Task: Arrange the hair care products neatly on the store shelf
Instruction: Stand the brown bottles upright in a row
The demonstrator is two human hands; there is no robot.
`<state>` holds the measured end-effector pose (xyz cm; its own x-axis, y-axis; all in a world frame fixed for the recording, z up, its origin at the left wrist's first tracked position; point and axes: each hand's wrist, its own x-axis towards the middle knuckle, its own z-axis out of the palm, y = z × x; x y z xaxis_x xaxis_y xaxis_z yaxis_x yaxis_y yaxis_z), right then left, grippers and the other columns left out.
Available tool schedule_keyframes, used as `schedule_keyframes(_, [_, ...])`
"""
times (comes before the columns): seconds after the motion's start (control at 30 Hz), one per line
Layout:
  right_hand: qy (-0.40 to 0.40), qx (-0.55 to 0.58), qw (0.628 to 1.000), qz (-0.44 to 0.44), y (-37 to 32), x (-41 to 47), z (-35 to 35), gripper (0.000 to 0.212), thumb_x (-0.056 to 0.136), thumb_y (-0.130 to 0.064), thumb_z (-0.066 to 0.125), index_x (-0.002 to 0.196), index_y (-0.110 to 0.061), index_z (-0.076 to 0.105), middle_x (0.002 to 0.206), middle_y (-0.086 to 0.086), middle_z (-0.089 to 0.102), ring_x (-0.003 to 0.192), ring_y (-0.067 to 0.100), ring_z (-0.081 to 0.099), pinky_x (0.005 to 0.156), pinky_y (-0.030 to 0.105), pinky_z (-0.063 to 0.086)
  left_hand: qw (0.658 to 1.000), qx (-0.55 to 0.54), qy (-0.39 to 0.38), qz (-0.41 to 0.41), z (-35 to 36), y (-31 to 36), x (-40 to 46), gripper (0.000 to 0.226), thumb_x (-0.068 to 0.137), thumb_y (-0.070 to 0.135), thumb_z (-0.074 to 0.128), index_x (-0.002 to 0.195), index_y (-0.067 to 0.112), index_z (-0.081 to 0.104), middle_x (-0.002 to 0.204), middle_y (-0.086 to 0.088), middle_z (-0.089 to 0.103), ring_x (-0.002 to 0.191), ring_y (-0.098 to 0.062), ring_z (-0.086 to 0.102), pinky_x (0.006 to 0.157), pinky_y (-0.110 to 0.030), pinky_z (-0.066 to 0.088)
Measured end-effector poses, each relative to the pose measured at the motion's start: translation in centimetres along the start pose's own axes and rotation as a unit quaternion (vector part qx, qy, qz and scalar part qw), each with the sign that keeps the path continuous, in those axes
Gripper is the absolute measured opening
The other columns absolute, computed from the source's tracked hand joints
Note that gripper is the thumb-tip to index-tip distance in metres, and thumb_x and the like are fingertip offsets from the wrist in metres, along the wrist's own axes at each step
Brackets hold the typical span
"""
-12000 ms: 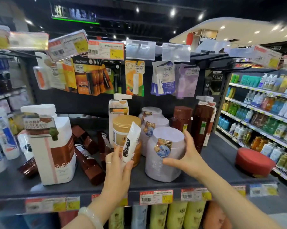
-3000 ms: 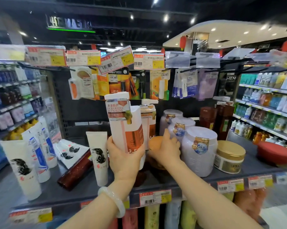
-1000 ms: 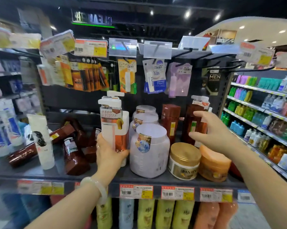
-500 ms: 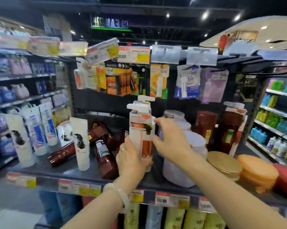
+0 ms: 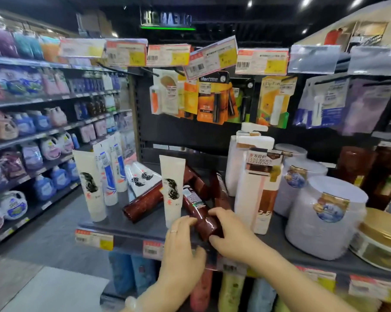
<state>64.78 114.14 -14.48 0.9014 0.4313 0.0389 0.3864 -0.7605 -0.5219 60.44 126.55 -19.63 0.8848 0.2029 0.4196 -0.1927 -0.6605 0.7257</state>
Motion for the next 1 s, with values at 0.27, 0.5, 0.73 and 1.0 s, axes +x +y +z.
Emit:
schedule_keyframes(0.27, [0.003,-0.049,0.998,0.034,-1.5,0.5,0.4,0.053,0.083,-0.016,0.053,0.134,-0.017,0.038,0.129,0.012,0.044,0.120,0.029,0.046,0.103,0.032,0.037,0.997,0.001,0.080,0.010,-5.4,-3.3,2.0,0.039,0.075,-0.003,0.060,0.109,0.014,0.054,0.108,0.007,0.048,0.108,-0.012,0.045,0.093,-0.016,0.030])
schedule_keyframes(0.5, [0.093,0.031,0.995,-0.018,-3.5,2.4,-1.2,0.061,0.081,-0.015,0.061,0.137,-0.020,0.036,0.136,0.004,0.044,0.126,0.019,0.042,0.103,0.027,0.035,0.988,0.144,0.035,-0.045,-7.2,-5.7,7.9,0.050,0.078,0.013,0.062,0.125,0.007,0.043,0.126,-0.012,0.049,0.117,-0.029,0.044,0.101,-0.036,0.034])
schedule_keyframes(0.73, [0.070,0.233,0.970,-0.025,-5.0,6.3,1.3,0.064,0.072,-0.025,0.076,0.126,-0.023,0.041,0.113,-0.009,0.057,0.104,0.006,0.057,0.086,0.021,0.048,0.931,0.335,-0.089,-0.117,-6.3,-5.8,10.7,0.052,0.082,0.036,0.060,0.121,0.013,0.035,0.127,-0.013,0.049,0.116,-0.032,0.047,0.091,-0.042,0.042])
schedule_keyframes(1.0, [0.079,0.232,0.969,-0.044,-4.3,7.5,2.5,0.037,0.078,-0.018,0.070,0.111,-0.018,0.054,0.102,-0.008,0.062,0.091,0.001,0.057,0.072,0.013,0.045,0.982,0.128,0.046,-0.129,-5.8,-6.4,10.2,0.066,0.081,0.027,0.065,0.135,0.012,0.031,0.131,-0.013,0.039,0.121,-0.029,0.037,0.103,-0.039,0.035])
